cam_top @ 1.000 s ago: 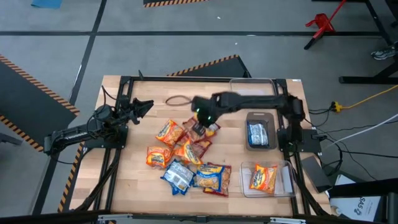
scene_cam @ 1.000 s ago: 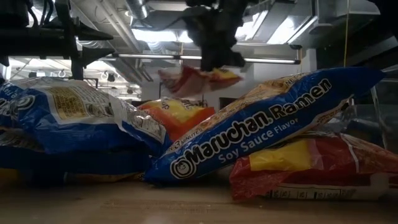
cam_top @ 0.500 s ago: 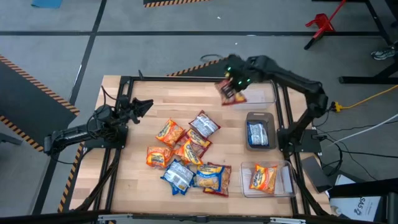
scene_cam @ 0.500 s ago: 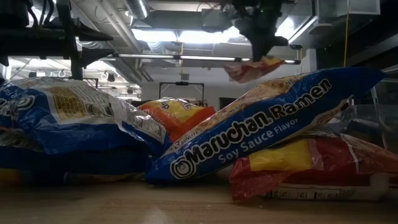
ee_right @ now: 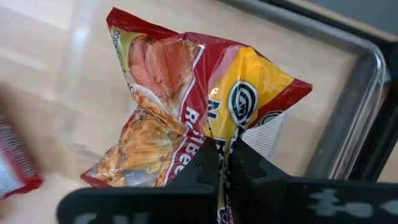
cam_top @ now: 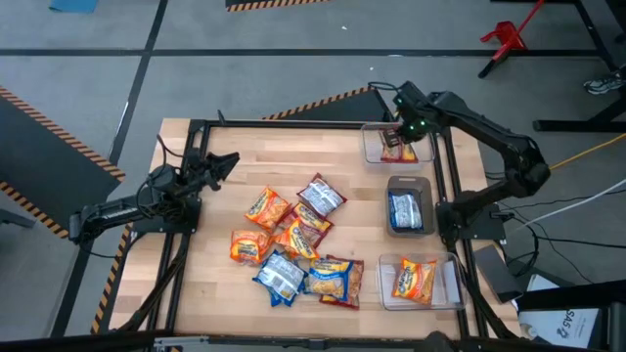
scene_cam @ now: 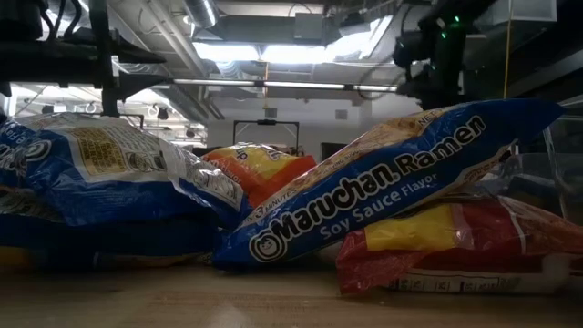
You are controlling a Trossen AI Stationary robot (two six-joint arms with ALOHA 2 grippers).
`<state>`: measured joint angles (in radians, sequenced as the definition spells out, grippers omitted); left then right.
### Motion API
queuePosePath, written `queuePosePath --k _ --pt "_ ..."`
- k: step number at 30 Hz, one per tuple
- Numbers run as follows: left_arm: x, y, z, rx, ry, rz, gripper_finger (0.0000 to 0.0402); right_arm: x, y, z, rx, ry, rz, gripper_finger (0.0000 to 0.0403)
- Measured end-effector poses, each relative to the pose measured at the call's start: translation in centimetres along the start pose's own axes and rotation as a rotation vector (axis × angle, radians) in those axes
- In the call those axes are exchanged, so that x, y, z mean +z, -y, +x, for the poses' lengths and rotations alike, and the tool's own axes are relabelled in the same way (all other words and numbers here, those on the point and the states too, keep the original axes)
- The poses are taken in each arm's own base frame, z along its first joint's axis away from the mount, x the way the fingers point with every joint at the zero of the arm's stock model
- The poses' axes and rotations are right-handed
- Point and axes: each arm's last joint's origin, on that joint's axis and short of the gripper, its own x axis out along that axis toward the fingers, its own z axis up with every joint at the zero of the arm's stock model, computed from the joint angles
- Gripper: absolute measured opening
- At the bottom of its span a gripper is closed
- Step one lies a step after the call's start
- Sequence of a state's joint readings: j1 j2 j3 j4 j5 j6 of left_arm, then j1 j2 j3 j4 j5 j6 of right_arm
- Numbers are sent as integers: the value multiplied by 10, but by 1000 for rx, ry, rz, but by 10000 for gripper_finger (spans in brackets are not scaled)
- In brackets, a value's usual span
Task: Sort Maruchan noodles
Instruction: Put the red noodle pack into the top transparent bin
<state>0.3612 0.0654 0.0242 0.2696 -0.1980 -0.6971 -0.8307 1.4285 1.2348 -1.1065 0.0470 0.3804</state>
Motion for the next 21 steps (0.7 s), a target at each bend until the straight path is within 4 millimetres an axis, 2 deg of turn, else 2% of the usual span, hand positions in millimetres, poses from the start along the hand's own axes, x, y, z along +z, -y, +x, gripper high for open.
queuePosePath --k 7,14,21 --pt "1 -1 0 44 37 0 147 -1 25 26 0 -13 44 0" --pt "2 -2 0 67 56 1 147 5 46 28 -13 5 70 0" --pt "2 -3 0 97 69 4 147 5 50 28 -14 -5 34 1"
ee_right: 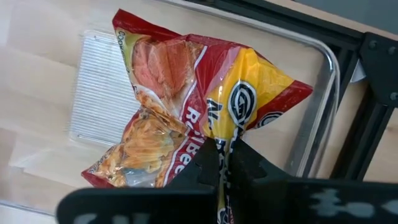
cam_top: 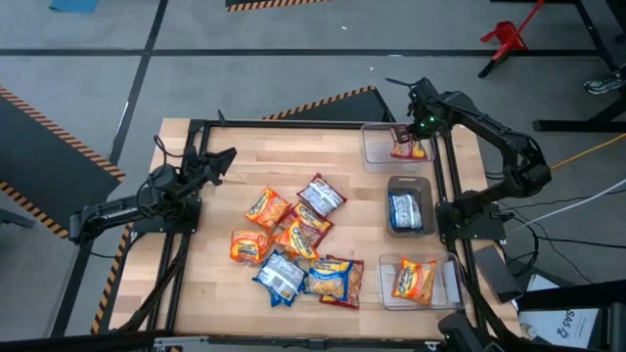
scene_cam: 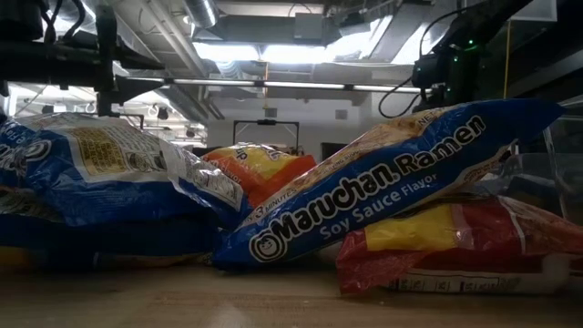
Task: Sort Maruchan noodles
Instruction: Put the red noodle pack into the top transparent bin
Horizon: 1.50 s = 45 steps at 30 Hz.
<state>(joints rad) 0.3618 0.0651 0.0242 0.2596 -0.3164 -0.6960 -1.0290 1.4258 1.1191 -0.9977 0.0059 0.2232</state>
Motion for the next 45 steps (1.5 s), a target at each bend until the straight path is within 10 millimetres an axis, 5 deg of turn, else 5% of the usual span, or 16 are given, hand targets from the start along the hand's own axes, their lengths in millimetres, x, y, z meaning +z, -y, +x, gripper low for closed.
queuePosePath --k 8,16,21,25,31,37,45 --pt "0 0 0 11 8 1 147 3 -1 11 -12 -37 -21 20" --pt "0 0 0 11 7 1 147 5 0 11 -72 -37 -3 145" --pt "0 0 0 11 7 1 147 16 -12 -15 77 2 13 195" --pt "0 0 0 10 7 1 147 17 -53 -40 223 62 -90 198" --pt "0 0 0 9 5 1 147 -10 -138 -52 317 194 -312 194" --pt "0 0 0 9 5 1 147 -56 -211 -32 333 177 -534 220" --pt "0 0 0 -5 -7 1 147 -99 -265 12 365 64 -628 332"
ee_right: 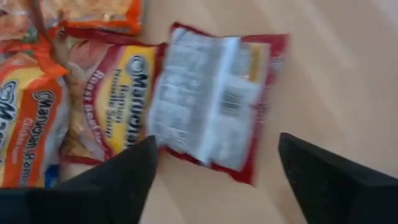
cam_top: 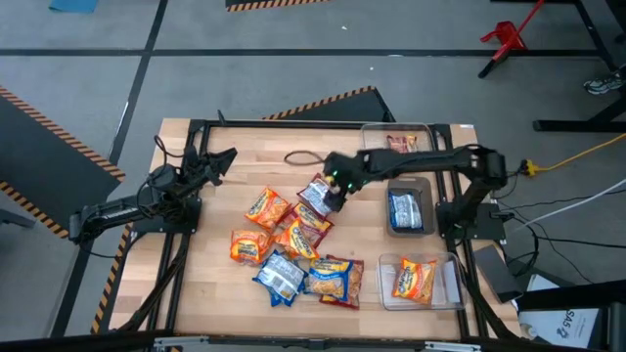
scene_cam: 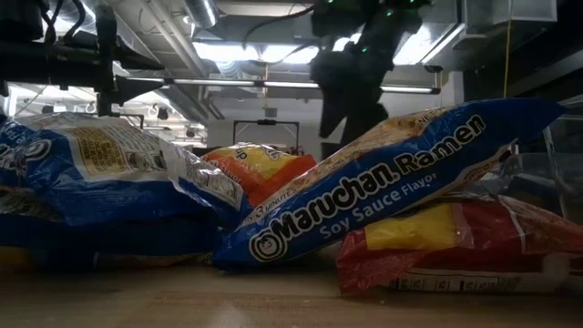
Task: Sort Maruchan noodles
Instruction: Put the red noodle pack into the top transparent bin
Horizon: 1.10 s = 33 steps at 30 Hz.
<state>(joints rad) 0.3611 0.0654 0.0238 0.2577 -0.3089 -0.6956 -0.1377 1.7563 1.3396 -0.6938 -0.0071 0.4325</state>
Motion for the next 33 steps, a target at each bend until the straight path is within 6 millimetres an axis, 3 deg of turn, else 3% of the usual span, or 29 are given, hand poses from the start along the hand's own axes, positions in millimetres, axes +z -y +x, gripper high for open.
queuePosePath --k 5,11,17,24,28,33 --pt "-1 1 0 -30 -25 0 147 -5 -18 37 -2 -2 -6 393" --pt "-2 1 0 -47 -49 2 147 -10 -20 66 -133 10 17 385" --pt "-3 1 0 -45 -59 4 147 -13 -16 81 -173 -11 24 384" --pt "-4 -1 0 -31 -76 10 147 -13 -12 84 -183 -27 83 379" --pt "-4 -1 0 -31 -76 10 147 -13 -10 84 -187 -34 116 336" --pt "-4 -1 0 -31 -75 10 147 -12 -11 82 -165 -38 119 228"
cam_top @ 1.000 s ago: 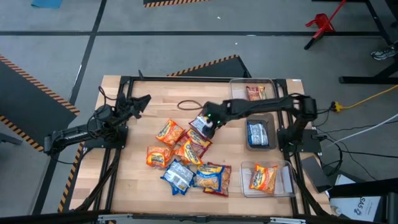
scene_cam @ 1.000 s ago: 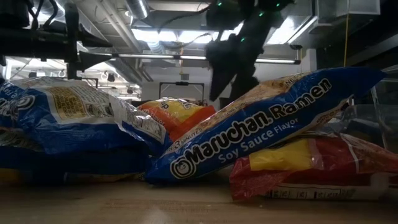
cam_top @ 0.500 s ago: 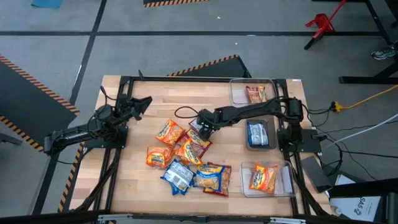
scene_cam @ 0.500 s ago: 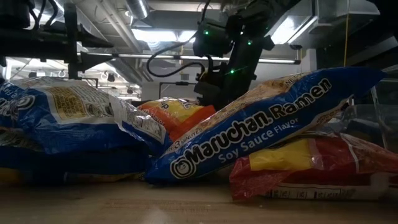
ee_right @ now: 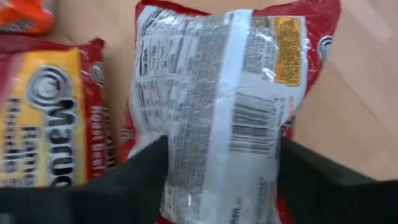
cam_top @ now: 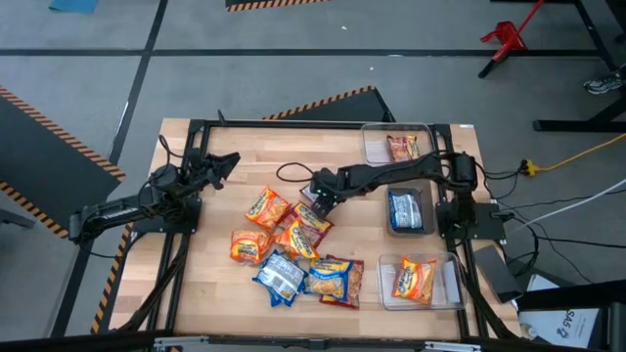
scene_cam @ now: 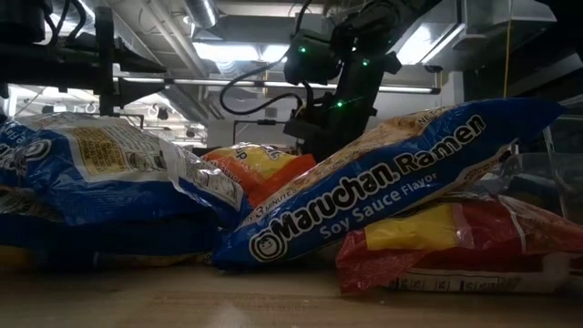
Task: Sort Maruchan noodles
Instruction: Put the red noodle pack into the top transparent bin
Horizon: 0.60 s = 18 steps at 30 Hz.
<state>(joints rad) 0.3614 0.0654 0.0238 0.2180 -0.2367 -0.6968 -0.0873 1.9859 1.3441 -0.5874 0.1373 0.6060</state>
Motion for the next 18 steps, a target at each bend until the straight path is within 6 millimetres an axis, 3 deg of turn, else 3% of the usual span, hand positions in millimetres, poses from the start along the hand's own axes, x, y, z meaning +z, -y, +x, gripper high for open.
queuePosePath --k 6,13,18 --pt "0 0 0 0 0 0 147 2 -3 -3 33 -21 2 115" --pt "0 0 0 0 0 0 147 18 -8 -17 28 -10 -6 17" --pt "0 0 0 0 0 0 147 35 -8 -36 46 -11 16 5"
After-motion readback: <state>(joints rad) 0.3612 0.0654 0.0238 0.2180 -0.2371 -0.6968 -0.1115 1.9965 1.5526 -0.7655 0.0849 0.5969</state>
